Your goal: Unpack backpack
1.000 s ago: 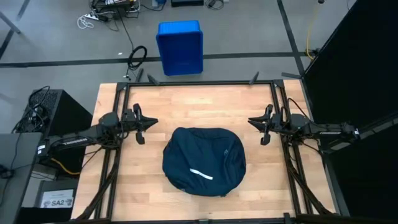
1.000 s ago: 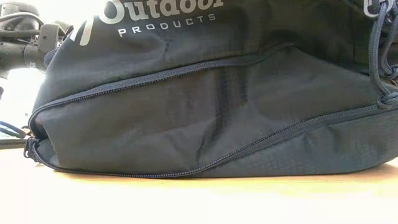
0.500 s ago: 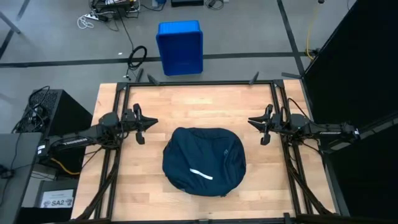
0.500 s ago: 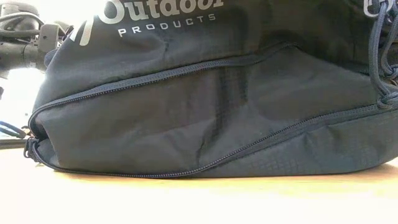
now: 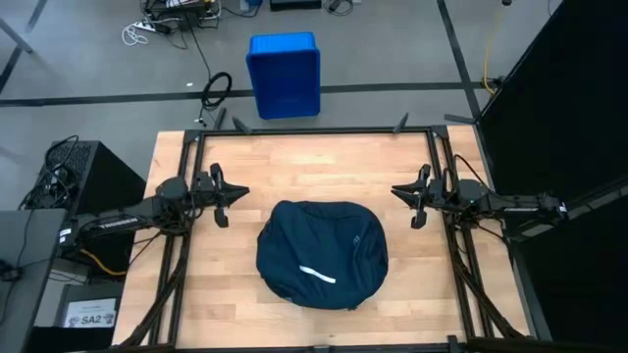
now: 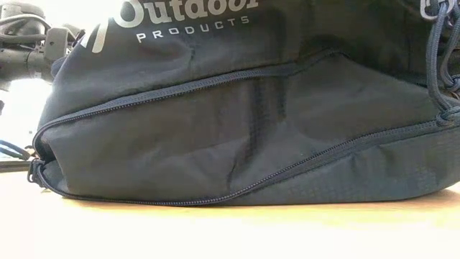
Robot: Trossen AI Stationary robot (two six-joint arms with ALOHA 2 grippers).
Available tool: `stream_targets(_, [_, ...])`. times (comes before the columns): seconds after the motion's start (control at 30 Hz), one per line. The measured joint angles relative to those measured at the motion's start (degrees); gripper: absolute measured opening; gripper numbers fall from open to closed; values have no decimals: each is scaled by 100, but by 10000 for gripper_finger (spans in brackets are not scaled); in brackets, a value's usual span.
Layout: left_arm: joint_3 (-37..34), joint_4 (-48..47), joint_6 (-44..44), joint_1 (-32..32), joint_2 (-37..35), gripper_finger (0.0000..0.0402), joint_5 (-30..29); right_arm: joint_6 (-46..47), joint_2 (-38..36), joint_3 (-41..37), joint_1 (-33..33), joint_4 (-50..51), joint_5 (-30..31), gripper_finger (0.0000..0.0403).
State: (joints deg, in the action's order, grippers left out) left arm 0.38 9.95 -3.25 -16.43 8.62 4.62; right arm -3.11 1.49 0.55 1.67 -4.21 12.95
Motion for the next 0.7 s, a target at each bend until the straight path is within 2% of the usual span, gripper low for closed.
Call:
stream_targets(0.27, [1,0,-2,0,0,0,-1,0,1,-1,1,2,1,37])
stream_targets(0.7, [2,-1,0,0,0,0,-2,0,1,1,1,2,2,25])
